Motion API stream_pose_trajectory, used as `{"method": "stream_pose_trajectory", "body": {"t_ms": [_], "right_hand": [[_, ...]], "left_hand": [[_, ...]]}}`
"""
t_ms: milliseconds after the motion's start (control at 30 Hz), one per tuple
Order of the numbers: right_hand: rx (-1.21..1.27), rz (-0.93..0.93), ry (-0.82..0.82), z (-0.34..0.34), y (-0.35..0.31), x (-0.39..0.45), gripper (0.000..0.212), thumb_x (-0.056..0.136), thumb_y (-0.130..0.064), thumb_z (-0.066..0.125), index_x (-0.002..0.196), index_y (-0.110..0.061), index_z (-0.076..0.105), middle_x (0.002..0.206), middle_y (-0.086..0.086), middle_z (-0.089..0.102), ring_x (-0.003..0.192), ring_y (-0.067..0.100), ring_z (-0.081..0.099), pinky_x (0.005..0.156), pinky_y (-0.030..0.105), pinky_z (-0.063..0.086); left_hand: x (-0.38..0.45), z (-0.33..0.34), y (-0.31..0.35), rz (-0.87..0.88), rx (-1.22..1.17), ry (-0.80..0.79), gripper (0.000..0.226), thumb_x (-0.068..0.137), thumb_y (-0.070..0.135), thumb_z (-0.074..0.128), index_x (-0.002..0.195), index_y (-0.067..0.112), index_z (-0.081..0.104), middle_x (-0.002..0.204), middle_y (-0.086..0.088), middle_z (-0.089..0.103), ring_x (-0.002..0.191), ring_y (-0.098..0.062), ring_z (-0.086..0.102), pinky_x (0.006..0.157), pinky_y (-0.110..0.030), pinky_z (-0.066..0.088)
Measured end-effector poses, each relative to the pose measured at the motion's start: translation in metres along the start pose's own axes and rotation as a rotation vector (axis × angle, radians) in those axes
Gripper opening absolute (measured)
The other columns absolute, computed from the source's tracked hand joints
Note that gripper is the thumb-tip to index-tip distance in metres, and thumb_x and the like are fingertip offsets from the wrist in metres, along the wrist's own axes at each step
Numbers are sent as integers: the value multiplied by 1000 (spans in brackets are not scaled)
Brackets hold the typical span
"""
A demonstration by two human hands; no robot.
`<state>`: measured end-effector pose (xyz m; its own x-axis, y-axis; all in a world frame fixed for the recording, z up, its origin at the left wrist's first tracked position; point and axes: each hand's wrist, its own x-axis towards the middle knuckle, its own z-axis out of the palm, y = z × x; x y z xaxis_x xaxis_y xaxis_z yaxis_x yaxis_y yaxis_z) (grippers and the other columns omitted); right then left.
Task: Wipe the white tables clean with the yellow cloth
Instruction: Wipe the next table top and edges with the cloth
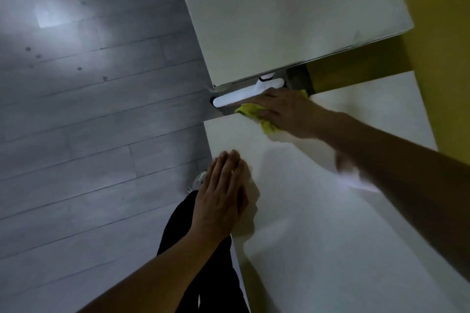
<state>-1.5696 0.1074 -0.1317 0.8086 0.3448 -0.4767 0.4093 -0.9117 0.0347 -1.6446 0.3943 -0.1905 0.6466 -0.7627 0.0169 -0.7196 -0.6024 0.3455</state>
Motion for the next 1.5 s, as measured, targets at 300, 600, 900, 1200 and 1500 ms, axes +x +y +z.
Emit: {"method": "stream_pose_trajectory", "body": {"t_ms": [300, 600, 900, 1200, 1500], "right_hand": [[65, -85, 44, -8, -27, 18, 60, 101, -23, 37, 158, -21, 20, 164, 11, 19, 142, 40, 31, 102, 56, 41], [46, -22, 10, 2, 6, -9, 68, 103, -28, 45, 160, -26, 7, 165, 5, 12, 144, 34, 27, 104, 58, 41], [452, 344, 80, 37, 90, -93, 47, 107, -32, 37, 153, -23, 36, 152, 11, 40, 139, 31, 37, 114, 46, 28], [379, 187, 136, 30, 57, -48, 49, 107, -45, 29, 153, -30, 33, 149, 4, 46, 130, 30, 46, 102, 51, 39], [323, 541, 294, 76, 138, -149, 45, 102, -37, 38, 137, -14, 54, 129, 20, 59, 118, 41, 53, 100, 50, 40]], "left_hand": [[-2, 6, 3, -12, 23, -32, 62, 106, 30, 39, 159, 1, 26, 168, -20, 23, 158, -35, 13, 130, -45, 9], [3, -2, 2, 6, 38, -1, 62, 103, 32, 40, 157, 3, 28, 164, -21, 30, 156, -32, 14, 130, -41, 8], [23, -8, 18, -1, 10, 35, 53, 97, 25, 53, 142, -1, 43, 148, -27, 47, 143, -42, 35, 124, -54, 27], [147, 7, 72, 284, -69, -72, 47, 85, 14, 74, 129, 0, 63, 129, -24, 64, 124, -43, 60, 108, -54, 50], [144, 23, 60, 405, -56, -65, 55, 107, 24, 39, 160, 12, 31, 168, -14, 30, 157, -34, 25, 126, -50, 28]]}}
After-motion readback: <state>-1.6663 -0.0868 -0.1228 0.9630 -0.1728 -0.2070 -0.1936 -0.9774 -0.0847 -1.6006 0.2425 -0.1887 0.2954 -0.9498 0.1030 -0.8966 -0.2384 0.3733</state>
